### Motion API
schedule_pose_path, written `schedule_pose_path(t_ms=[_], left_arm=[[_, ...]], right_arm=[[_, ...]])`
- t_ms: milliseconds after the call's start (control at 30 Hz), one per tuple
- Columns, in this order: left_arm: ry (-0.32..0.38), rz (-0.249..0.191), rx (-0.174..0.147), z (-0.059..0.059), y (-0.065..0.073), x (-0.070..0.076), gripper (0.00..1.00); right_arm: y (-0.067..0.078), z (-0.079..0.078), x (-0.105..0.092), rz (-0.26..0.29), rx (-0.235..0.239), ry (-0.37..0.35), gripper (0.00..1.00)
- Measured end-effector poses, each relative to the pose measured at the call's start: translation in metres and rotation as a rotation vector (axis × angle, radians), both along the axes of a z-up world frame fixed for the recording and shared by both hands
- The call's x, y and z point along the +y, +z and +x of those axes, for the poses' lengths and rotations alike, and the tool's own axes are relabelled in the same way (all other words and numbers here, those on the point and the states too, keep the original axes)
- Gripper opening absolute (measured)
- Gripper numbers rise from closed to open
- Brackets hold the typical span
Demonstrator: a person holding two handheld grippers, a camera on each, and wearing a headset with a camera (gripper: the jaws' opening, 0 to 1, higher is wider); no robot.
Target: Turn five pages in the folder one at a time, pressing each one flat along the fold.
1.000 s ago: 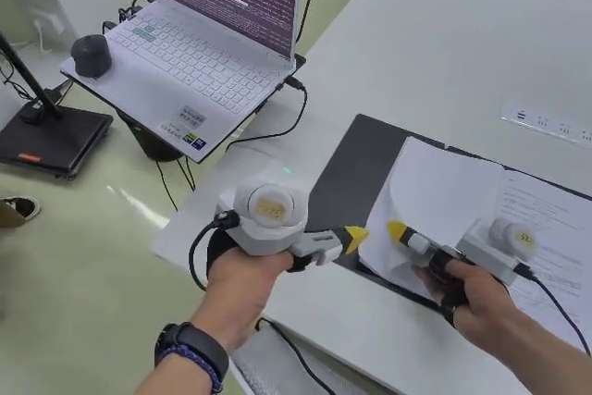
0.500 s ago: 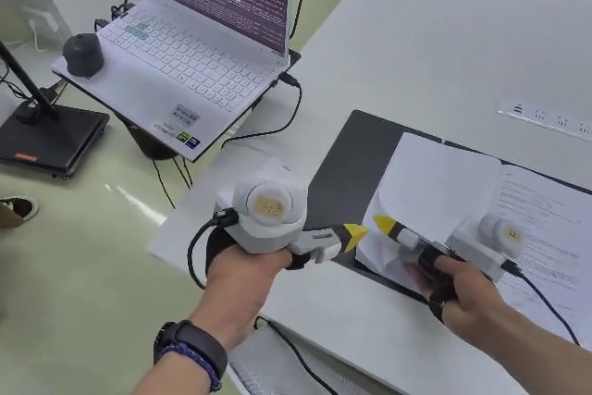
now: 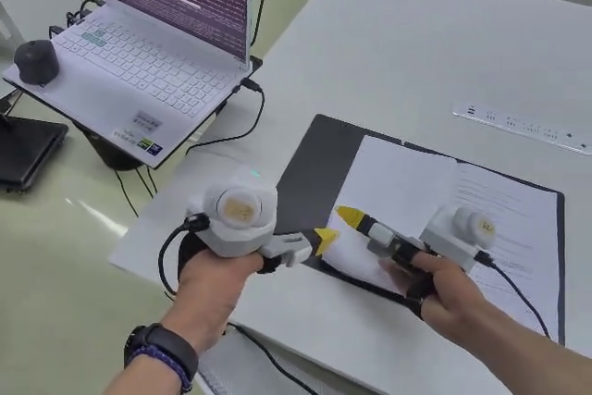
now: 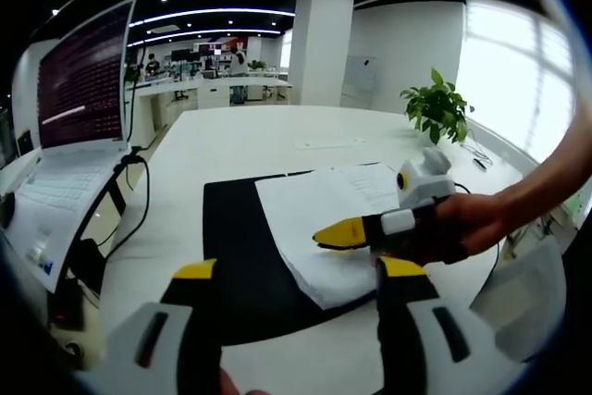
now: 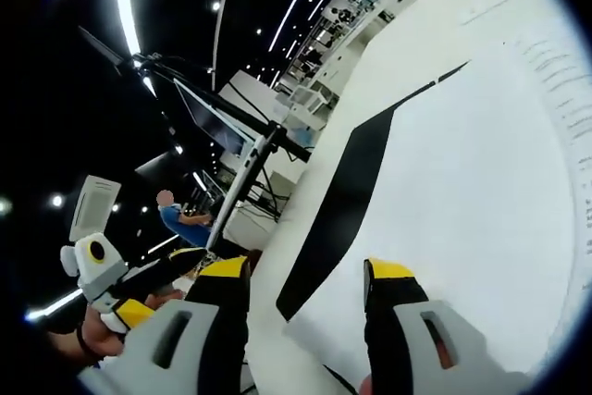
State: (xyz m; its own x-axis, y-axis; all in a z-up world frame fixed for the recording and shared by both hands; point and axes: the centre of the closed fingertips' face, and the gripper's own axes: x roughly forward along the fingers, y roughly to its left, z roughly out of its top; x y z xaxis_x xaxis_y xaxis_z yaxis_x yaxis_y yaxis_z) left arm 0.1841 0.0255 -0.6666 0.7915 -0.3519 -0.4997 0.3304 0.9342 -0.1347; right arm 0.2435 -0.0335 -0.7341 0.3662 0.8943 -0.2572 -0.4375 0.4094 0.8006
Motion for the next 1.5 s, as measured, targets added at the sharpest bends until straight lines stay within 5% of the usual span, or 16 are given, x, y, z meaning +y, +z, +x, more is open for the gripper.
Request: schedule_pose_path(t_ms=[733, 1067, 1500], left_arm=[[-0.090, 0.010, 0.022, 0.008, -0.021, -0.014, 0.53], [-0.172, 0.013, 0.050, 0.016, -0.038, -0.035, 0.36], [-0.223, 0.011, 0.131, 0.021, -0.075, -0.051, 0.22]], right_arm=[[0.024, -0.001, -0.074, -0.155, -0.169, -0.003, 0.47], [0.025, 0.002, -0.101, -0.215, -0.200, -0.019, 0.46], [0.020, -0.001, -0.123, -0.235, -0.190, -0.058, 0.46]])
